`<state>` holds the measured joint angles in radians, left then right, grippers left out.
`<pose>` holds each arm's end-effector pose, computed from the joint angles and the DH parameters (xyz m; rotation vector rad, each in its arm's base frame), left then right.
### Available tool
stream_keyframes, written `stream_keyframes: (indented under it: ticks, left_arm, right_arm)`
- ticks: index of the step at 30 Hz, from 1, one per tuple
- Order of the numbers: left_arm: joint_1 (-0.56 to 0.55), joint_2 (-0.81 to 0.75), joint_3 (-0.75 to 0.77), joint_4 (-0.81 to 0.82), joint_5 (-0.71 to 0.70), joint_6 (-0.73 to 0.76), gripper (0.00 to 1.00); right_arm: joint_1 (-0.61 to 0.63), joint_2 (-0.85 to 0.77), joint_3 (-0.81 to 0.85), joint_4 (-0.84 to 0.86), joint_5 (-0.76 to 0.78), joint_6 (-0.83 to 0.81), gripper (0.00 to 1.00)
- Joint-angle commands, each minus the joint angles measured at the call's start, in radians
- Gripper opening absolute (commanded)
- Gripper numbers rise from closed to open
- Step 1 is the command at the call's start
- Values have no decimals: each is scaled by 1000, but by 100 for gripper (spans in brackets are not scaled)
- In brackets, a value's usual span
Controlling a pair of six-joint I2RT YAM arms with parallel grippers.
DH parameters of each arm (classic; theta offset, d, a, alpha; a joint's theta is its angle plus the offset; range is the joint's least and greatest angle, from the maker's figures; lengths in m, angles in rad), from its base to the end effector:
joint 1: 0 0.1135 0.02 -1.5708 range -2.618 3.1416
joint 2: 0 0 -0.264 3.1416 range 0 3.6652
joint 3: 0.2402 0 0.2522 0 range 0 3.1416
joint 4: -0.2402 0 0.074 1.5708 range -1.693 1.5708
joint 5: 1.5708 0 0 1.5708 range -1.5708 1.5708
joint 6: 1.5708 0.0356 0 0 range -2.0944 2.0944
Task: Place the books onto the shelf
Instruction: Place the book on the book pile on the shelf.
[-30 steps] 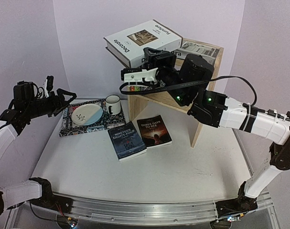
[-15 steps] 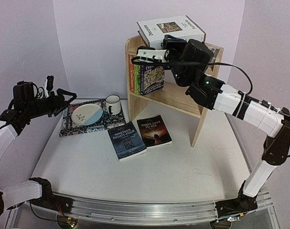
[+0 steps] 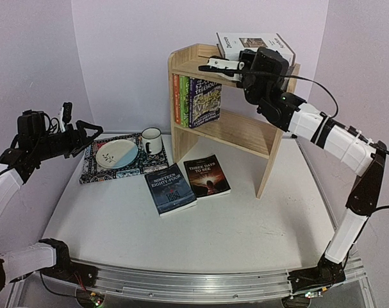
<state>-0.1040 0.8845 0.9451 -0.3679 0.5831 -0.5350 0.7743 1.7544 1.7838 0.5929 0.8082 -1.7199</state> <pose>0.1894 -0.0395 0.3611 0.0013 1.9443 -0.9776 0.2978 0.2553 0.4977 -0.6525 1.0583 -1.2111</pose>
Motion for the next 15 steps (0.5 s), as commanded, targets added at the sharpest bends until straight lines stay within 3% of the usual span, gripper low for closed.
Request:
stream_keyframes:
  ticks: [1, 6, 13, 15]
  left_arm:
    - [-2, -1, -7, 9, 8, 27, 77]
    - [-1, 7, -7, 9, 8, 29, 77]
    - [-2, 5, -5, 9, 9, 27, 77]
    - [-1, 4, -7, 9, 9, 26, 77]
  right_arm:
    - [-17, 3, 56, 48, 32, 44, 23]
    - [-42, 7, 57, 40, 14, 86, 25]
    - [-50, 26, 75, 2, 9, 108, 54]
    - [-50, 26, 74, -14, 10, 115, 56]
